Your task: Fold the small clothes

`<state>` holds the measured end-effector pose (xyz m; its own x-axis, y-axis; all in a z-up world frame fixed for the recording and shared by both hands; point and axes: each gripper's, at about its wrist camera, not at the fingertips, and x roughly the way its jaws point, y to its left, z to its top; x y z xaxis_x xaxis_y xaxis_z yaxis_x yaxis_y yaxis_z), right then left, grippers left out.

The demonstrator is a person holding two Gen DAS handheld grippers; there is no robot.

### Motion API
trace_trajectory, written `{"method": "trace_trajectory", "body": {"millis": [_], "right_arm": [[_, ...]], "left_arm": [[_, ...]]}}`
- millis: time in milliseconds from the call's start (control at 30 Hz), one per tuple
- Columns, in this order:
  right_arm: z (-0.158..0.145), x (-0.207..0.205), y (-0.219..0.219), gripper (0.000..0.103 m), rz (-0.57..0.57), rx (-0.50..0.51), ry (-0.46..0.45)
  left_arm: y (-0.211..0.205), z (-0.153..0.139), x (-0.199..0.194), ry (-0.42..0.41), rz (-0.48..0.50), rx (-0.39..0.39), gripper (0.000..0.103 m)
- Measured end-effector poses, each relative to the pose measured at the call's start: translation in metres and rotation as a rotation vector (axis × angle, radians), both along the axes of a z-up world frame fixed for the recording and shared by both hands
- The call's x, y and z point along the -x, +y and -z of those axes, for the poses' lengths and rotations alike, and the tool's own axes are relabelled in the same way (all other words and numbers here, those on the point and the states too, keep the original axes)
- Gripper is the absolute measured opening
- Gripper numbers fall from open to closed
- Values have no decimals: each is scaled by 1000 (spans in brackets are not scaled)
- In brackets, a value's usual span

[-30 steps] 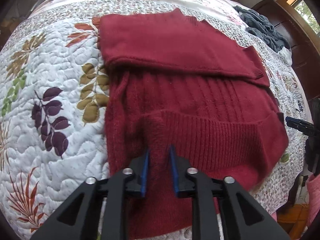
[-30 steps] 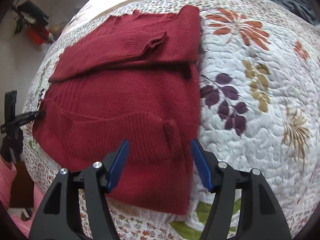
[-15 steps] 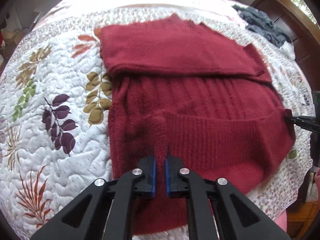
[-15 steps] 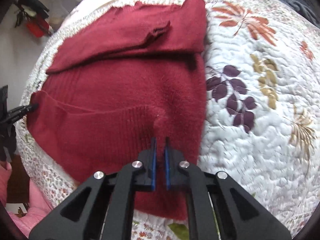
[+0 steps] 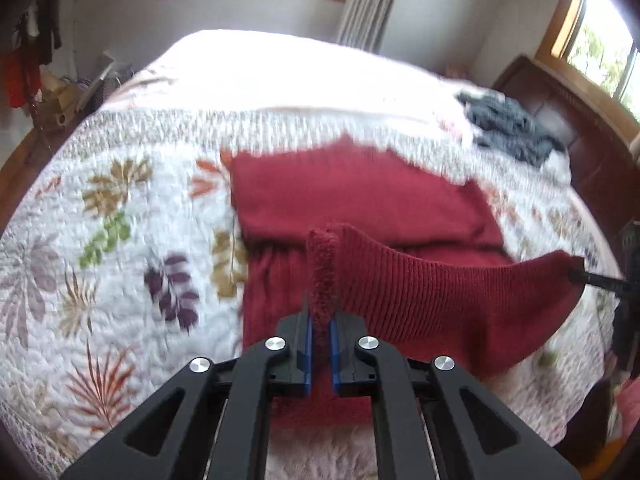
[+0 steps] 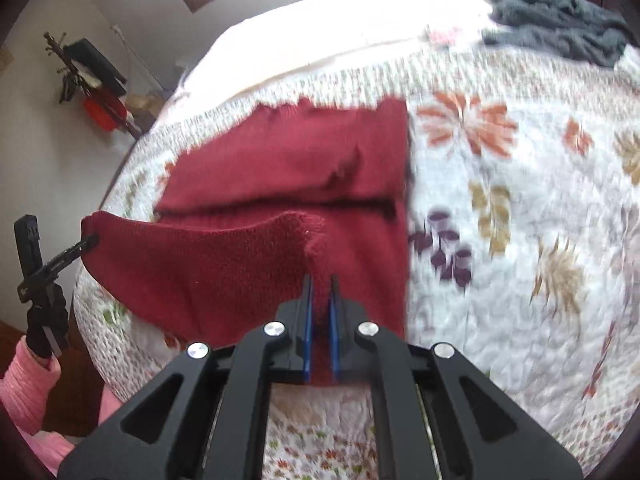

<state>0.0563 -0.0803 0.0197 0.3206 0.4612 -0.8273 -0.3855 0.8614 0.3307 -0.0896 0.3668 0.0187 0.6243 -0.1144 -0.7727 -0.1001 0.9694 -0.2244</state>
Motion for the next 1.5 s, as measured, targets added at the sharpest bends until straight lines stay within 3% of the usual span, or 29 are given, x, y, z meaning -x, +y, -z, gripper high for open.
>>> {"method": "trace_trajectory", "body": {"millis": [167, 333, 533, 700, 867, 1033, 1333, 1500], "right_arm": [[-32, -37, 11, 5, 16, 6, -70], [-52, -92, 25, 5, 40, 5, -116], [-48, -159, 38, 5, 95, 19, -111], [-25, -207, 50, 5, 141, 31, -75], [23, -246, 62, 5, 158, 98, 15], [64, -263, 67, 5, 172, 145, 66], [117, -282, 65, 6, 228, 198, 155], [133, -280, 67, 12, 225, 245, 180]], "left_arm": [[7, -35, -41, -92, -6, 10, 6], [16, -51, -92, -155, -24, -7, 6], [34, -51, -146, -182, -68, -5, 6], [52, -28, -194, -147, -101, -15, 6], [60, 16, -239, -56, -102, -11, 6], [58, 60, -266, 36, -94, -27, 6], [66, 111, -294, 171, -115, -39, 9], [75, 127, -297, 231, -146, -21, 24]]}}
